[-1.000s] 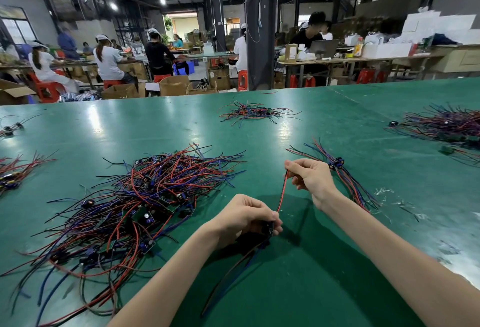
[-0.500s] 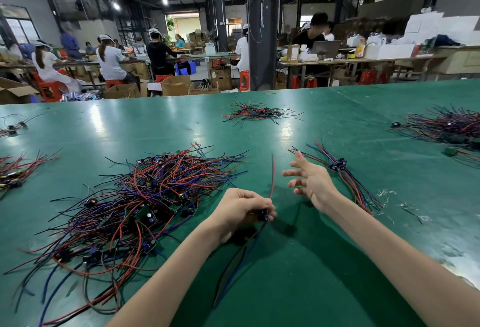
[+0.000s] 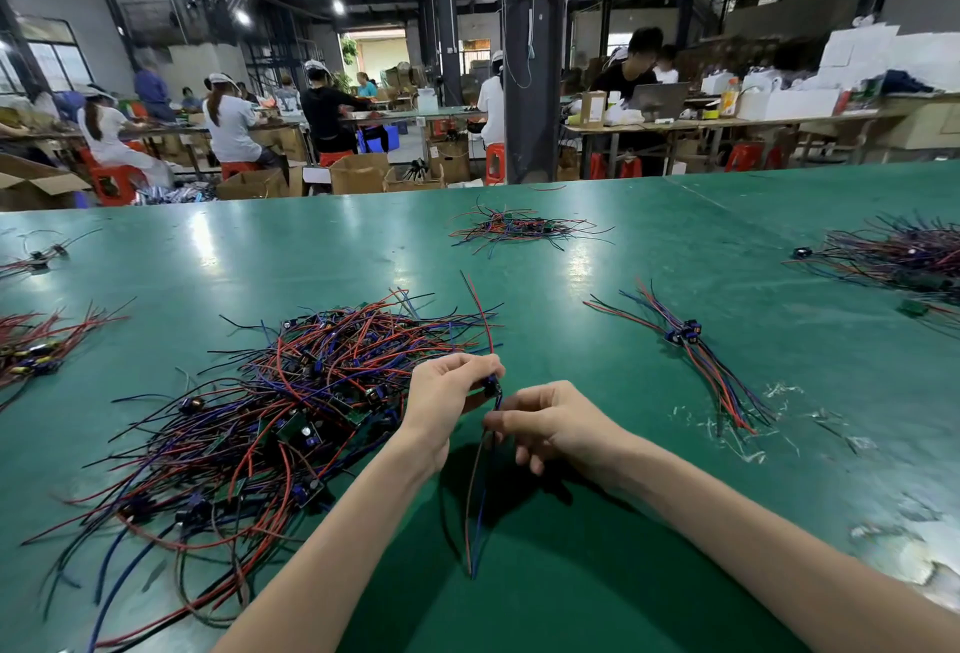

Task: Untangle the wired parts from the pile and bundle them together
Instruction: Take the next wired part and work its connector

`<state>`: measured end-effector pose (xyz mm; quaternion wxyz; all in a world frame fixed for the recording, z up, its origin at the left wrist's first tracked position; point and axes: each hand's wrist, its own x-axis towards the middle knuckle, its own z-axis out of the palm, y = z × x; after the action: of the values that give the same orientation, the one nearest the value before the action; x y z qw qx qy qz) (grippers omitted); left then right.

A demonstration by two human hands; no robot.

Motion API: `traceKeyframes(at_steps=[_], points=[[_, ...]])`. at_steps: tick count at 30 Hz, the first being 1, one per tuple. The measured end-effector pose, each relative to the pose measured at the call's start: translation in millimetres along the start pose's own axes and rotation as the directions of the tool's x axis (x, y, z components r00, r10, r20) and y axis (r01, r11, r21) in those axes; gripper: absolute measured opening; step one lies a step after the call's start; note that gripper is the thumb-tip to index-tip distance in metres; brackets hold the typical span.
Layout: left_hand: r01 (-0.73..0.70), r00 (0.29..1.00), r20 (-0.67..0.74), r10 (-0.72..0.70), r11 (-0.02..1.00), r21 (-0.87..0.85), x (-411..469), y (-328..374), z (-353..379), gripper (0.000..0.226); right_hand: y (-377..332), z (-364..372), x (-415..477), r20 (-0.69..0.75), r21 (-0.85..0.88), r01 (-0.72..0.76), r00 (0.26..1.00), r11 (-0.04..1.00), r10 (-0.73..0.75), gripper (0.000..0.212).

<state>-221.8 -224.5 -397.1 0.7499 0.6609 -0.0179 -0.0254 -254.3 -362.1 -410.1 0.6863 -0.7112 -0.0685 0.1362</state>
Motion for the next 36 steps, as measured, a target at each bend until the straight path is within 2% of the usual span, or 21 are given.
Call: traceKeyframes(at_steps=[4, 7, 10, 12, 15, 20, 23, 27, 32, 36], points=[[0.003, 1.0, 0.017, -0.002, 1.0, -0.022, -0.5, -1.2, 1.4, 0.026, -0.5, 5.3, -1.0, -0.056, 0.038, 0.019, 0.998, 0.999, -0.017, 0.012], [0.091, 0.99, 0.113, -0.08, 0.991, -0.1, -0.6, 1.9, 2.6, 0.027, -3.3, 2.9, 0.2, -0.118, 0.105, 0.027, 0.993, 0.994, -0.015, 0.011], [0.196, 0.962, 0.216, -0.17, 0.975, -0.106, -2.4, 3.6, 3.9, 0.025, -5.4, -0.7, 0.6, -0.149, 0.163, 0.043, 0.989, 0.986, -0.019, 0.014], [0.221, 0.934, 0.304, -0.188, 0.972, -0.08, -5.6, 3.8, 4.4, 0.016, -5.9, -2.4, 0.9, -0.158, 0.197, 0.05, 0.987, 0.979, -0.019, 0.015], [0.24, 0.898, 0.39, -0.203, 0.97, -0.049, -7.9, 2.2, 4.7, 0.014, -7.1, -3.8, 1.6, -0.16, 0.233, 0.05, 0.987, 0.971, -0.012, 0.015], [0.188, 0.948, 0.272, -0.164, 0.98, -0.064, -4.1, -3.9, 4.7, 0.015, -7.6, -4.2, 2.6, -0.129, 0.268, 0.014, 0.991, 0.963, 0.021, 0.014], [0.13, 0.968, 0.225, -0.109, 0.988, -0.078, -2.5, -6.4, 2.3, 0.016, -8.0, -3.5, 1.4, -0.102, 0.19, 0.007, 0.995, 0.982, 0.013, 0.012], [0.062, 0.979, 0.196, -0.055, 0.998, -0.026, -3.3, -7.6, 1.9, 0.01, -9.4, 0.8, -1.2, -0.091, 0.063, 0.03, 0.996, 0.998, -0.025, 0.02], [0.125, 0.969, 0.224, -0.104, 0.989, -0.081, -5.0, -5.2, 2.3, 0.017, -13.0, 2.2, -5.8, -0.08, -0.032, 0.051, 0.995, 0.998, -0.053, 0.029], [0.195, 0.952, 0.261, -0.158, 0.973, -0.122, -5.3, -5.7, 2.8, 0.012, -13.1, 3.2, -6.9, -0.076, -0.05, 0.078, 0.994, 0.996, -0.082, 0.026]])
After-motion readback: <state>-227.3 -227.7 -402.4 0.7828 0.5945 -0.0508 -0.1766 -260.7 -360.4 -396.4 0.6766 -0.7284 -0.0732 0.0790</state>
